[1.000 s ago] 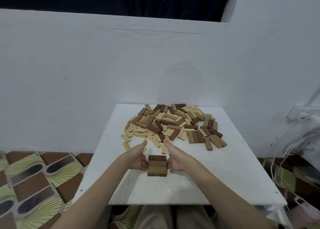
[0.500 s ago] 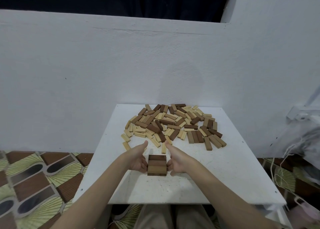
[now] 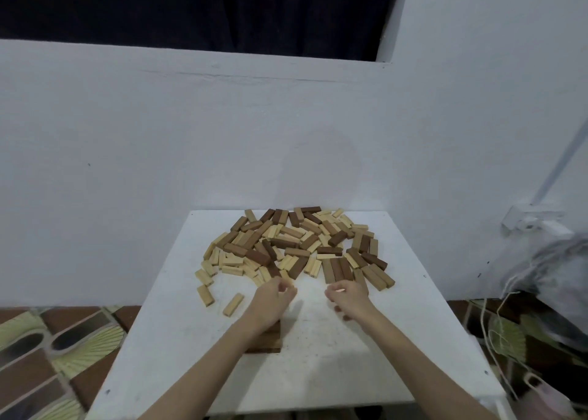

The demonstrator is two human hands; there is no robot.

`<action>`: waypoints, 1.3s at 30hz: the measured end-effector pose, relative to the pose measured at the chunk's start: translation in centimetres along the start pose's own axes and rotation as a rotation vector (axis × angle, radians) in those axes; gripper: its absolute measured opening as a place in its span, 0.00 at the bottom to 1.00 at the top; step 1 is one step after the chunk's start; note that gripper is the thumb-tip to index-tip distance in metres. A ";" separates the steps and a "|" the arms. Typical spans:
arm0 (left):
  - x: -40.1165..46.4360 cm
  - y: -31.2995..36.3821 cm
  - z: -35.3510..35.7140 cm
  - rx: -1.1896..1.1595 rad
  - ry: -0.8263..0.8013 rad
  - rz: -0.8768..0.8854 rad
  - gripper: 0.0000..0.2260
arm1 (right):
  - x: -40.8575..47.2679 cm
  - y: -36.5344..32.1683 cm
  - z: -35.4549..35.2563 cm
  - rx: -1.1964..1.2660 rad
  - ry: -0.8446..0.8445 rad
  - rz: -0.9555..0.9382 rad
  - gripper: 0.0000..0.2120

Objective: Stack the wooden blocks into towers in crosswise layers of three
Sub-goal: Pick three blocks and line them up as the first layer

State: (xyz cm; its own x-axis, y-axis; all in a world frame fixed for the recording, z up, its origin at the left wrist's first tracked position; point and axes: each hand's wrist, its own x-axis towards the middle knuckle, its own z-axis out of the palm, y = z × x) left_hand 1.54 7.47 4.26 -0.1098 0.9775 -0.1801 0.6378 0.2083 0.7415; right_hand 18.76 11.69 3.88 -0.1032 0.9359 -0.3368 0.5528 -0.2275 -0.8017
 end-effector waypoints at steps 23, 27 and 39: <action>12.8 2.9 7.5 0.685 -0.163 0.286 0.35 | 11.6 1.6 -5.1 -0.770 -0.078 -0.330 0.36; 12.8 2.3 7.8 0.596 -0.085 0.272 0.28 | 12.0 2.1 -4.7 -0.809 -0.089 -0.353 0.32; 10.3 2.0 6.6 0.378 -0.125 0.157 0.11 | 9.9 2.1 -2.7 -0.765 -0.184 -0.327 0.29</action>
State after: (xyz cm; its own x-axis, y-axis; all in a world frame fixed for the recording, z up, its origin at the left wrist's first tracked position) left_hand 6.73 17.75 -0.44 0.0895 0.9800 -0.1777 0.8766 0.0072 0.4811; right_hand 21.14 21.27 0.22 -0.4517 0.8489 -0.2745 0.8712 0.3534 -0.3408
